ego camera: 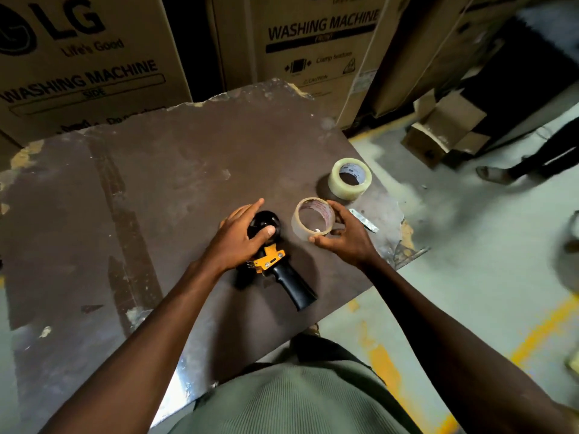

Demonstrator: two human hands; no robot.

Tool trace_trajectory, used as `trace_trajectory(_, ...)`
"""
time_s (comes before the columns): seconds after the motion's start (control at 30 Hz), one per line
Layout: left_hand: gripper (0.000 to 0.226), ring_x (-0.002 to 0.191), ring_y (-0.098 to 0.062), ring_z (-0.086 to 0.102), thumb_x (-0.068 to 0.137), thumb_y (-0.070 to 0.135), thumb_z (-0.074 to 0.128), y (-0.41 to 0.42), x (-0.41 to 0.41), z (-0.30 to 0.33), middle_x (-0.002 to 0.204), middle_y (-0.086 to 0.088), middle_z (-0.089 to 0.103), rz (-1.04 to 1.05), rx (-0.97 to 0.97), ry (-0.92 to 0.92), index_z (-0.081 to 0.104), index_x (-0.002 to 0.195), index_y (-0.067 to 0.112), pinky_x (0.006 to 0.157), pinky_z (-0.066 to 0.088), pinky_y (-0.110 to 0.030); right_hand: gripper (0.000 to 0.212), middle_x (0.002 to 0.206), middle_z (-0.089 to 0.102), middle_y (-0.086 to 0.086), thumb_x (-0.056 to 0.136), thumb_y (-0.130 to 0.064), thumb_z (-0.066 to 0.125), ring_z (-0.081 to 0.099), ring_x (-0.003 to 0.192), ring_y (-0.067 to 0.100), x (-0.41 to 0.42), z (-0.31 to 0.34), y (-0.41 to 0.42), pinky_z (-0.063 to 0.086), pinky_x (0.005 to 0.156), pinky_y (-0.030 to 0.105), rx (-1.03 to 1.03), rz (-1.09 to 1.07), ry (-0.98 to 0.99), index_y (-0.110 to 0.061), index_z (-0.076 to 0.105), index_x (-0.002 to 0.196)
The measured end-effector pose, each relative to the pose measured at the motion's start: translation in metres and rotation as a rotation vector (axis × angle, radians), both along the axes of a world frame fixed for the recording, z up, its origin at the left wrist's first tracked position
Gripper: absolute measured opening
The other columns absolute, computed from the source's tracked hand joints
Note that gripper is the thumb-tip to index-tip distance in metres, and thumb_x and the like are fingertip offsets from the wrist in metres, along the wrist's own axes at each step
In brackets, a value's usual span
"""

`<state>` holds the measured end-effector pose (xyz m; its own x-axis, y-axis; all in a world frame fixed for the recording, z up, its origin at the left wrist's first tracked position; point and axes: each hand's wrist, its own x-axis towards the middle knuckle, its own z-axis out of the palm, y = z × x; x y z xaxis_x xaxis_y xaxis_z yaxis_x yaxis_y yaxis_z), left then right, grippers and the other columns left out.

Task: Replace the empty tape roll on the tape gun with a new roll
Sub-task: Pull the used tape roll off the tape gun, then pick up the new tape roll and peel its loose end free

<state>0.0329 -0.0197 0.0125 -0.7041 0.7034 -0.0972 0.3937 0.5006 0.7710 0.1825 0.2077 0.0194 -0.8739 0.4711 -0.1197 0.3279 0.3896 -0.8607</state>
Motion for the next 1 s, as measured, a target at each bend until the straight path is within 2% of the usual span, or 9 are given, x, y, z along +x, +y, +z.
trace_trajectory(0.07, 0.081, 0.144, -0.023, 0.037, 0.084, 0.061, 0.048, 0.003, 0.012, -0.005, 0.153, -0.008, 0.045, -0.010, 0.018, 0.024, 0.036, 0.153, 0.018, 0.118, 0.029, -0.047, 0.076, 0.124, 0.064, -0.008, 0.066, -0.037, 0.091, 0.063, 0.110, 0.011, 0.021, -0.002, 0.009, 0.056, 0.088, 0.031, 0.085, -0.071, -0.027, -0.028, 0.053, 0.131)
trace_trajectory(0.2, 0.081, 0.146, -0.025, 0.034, 0.085, 0.057, 0.046, 0.011, 0.032, -0.014, 0.155, -0.010, 0.042, 0.009, -0.028, 0.107, 0.035, 0.153, 0.013, 0.121, 0.020, -0.044, 0.076, 0.118, 0.061, -0.008, 0.066, -0.031, 0.090, 0.061, 0.106, 0.016, 0.060, -0.009, 0.034, 0.054, 0.086, 0.034, 0.177, -0.201, -0.099, -0.024, 0.052, 0.132)
trace_trajectory(0.3, 0.081, 0.147, -0.025, 0.031, 0.086, 0.057, 0.045, 0.013, 0.041, -0.022, 0.155, -0.010, 0.042, 0.039, -0.094, 0.120, 0.032, 0.154, 0.015, 0.121, 0.013, -0.043, 0.076, 0.119, 0.065, -0.007, 0.059, -0.052, 0.080, 0.063, 0.107, 0.018, 0.089, -0.019, 0.057, 0.053, 0.087, 0.038, 0.206, -0.259, -0.182, -0.028, 0.054, 0.127)
trace_trajectory(0.37, 0.080, 0.148, -0.025, 0.030, 0.087, 0.055, 0.046, 0.014, 0.048, -0.027, 0.154, -0.010, 0.042, 0.071, -0.129, 0.118, 0.031, 0.155, 0.016, 0.122, 0.011, -0.043, 0.079, 0.118, 0.069, -0.003, 0.055, -0.057, 0.074, 0.064, 0.105, 0.021, 0.105, -0.024, 0.072, 0.054, 0.085, 0.041, 0.214, -0.279, -0.223, -0.029, 0.055, 0.126)
trace_trajectory(0.43, 0.080, 0.149, -0.025, 0.028, 0.087, 0.055, 0.046, 0.014, 0.055, -0.029, 0.155, -0.011, 0.041, 0.105, -0.166, 0.126, 0.029, 0.155, 0.016, 0.122, 0.009, -0.042, 0.074, 0.116, 0.071, 0.000, 0.056, -0.052, 0.074, 0.066, 0.104, 0.026, 0.118, -0.028, 0.085, 0.054, 0.083, 0.042, 0.234, -0.262, -0.253, -0.030, 0.055, 0.124)
trace_trajectory(0.57, 0.080, 0.151, -0.022, 0.022, 0.090, 0.056, 0.042, 0.011, 0.068, -0.034, 0.159, -0.009, 0.035, 0.125, -0.232, 0.150, 0.024, 0.157, 0.016, 0.123, 0.001, -0.038, 0.067, 0.115, 0.072, 0.002, 0.066, -0.038, 0.083, 0.066, 0.101, 0.029, 0.134, -0.038, 0.107, 0.046, 0.074, 0.034, 0.269, -0.194, -0.270, -0.025, 0.055, 0.126)
trace_trajectory(0.77, 0.079, 0.150, -0.024, 0.024, 0.092, 0.053, 0.046, 0.012, 0.080, -0.030, 0.159, -0.011, 0.035, 0.199, -0.256, 0.172, 0.024, 0.157, 0.014, 0.124, 0.005, -0.040, 0.062, 0.110, 0.070, 0.006, 0.069, -0.028, 0.090, 0.066, 0.094, 0.030, 0.141, -0.043, 0.119, 0.043, 0.068, 0.032, 0.285, -0.074, -0.219, -0.020, 0.051, 0.116)
trace_trajectory(0.9, 0.080, 0.149, -0.028, 0.028, 0.089, 0.051, 0.049, 0.010, 0.087, -0.026, 0.156, -0.014, 0.039, 0.275, -0.216, 0.174, 0.028, 0.155, 0.011, 0.123, 0.017, -0.047, 0.077, 0.131, 0.059, 0.022, 0.071, -0.018, 0.089, 0.055, 0.118, 0.040, 0.151, -0.032, 0.106, 0.047, 0.089, 0.042, 0.395, -0.155, -0.113, -0.002, 0.048, 0.134)
trace_trajectory(1.0, 0.078, 0.147, -0.027, 0.031, 0.089, 0.052, 0.050, 0.008, 0.094, -0.024, 0.154, -0.012, 0.042, 0.338, -0.151, 0.179, 0.032, 0.154, 0.012, 0.121, 0.024, -0.046, 0.070, 0.132, 0.059, 0.021, 0.075, -0.012, 0.084, 0.056, 0.119, 0.040, 0.154, -0.027, 0.092, 0.047, 0.093, 0.042, 0.412, -0.210, -0.022, -0.003, 0.050, 0.136)
